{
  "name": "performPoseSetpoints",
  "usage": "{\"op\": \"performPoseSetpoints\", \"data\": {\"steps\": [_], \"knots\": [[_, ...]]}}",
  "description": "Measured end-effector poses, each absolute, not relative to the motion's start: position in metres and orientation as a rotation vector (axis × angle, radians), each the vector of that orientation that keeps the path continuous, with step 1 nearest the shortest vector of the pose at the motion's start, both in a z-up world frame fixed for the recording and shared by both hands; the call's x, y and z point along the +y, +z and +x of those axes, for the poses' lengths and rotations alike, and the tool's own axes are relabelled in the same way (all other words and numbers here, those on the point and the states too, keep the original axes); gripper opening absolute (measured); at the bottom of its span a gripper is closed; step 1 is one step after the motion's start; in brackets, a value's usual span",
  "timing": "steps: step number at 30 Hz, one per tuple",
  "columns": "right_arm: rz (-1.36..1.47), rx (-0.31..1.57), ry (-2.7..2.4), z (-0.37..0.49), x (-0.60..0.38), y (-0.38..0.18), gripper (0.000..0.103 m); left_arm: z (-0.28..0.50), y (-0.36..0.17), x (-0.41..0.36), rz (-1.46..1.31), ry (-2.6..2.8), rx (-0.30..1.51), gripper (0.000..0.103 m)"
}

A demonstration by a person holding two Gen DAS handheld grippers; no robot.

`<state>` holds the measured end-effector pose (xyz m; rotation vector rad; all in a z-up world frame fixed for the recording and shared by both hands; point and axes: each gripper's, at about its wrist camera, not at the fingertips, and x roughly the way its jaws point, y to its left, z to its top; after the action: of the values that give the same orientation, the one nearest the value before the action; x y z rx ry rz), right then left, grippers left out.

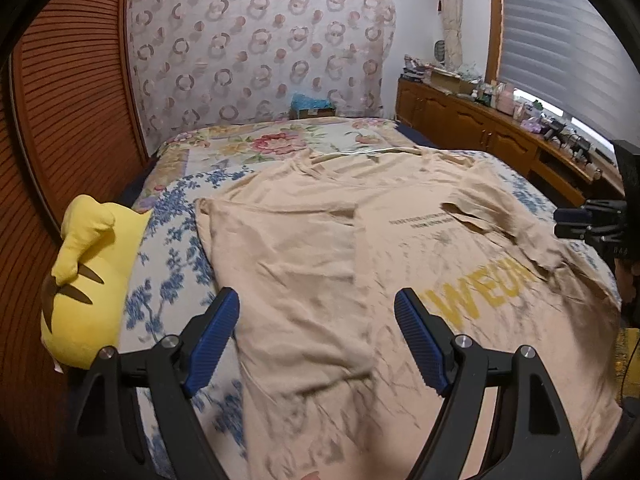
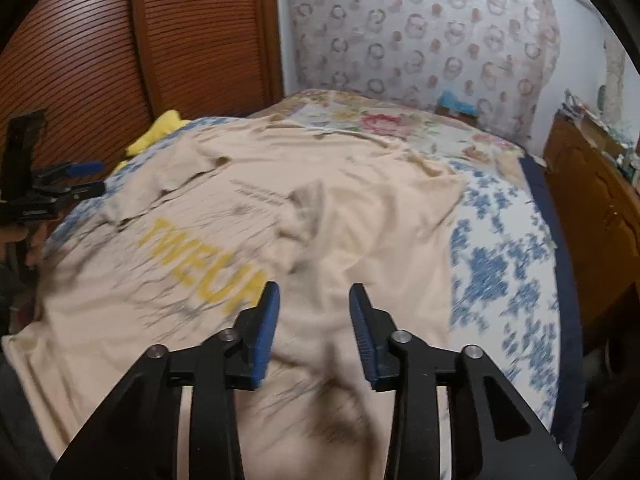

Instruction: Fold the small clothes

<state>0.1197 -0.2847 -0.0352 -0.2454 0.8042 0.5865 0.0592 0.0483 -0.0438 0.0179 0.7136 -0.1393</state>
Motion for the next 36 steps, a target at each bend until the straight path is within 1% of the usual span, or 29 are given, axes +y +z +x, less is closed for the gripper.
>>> {"op": "performPoseSetpoints", "data": {"steps": [9,19,20,21,26,32,36], "knots": [[-0.225,0.832,0.502,0.192,-0.305,-0.049,0.04,0.105,-0.044,0.068,0.029,-0.081,0.742,0.08],[-0.21,0.885,0.437,0.251,-0.321,-0.066,0.04,0.156,-0.057,0.098,0.011,-0.044,0.791,0.08],[-0.209,0.891,0.43,0.257,-0.323,-0.068,0.042,0.161,-0.058,0.103,0.008,-0.038,0.797,0.08],[-0.206,0.895,0.425,0.261,-0.324,-0.07,0.047,0.166,-0.06,0.108,0.002,-0.037,0.802,0.08],[-0.184,0.915,0.4,0.283,-0.333,-0.078,0.05,0.192,-0.069,0.131,-0.033,-0.045,0.838,0.08],[-0.172,0.916,0.411,0.305,-0.33,-0.077,0.051,0.215,-0.079,0.146,-0.057,-0.05,0.871,0.071],[-0.171,0.898,0.415,0.313,-0.325,-0.079,0.053,0.226,-0.084,0.149,-0.072,-0.062,0.885,0.066]]}}
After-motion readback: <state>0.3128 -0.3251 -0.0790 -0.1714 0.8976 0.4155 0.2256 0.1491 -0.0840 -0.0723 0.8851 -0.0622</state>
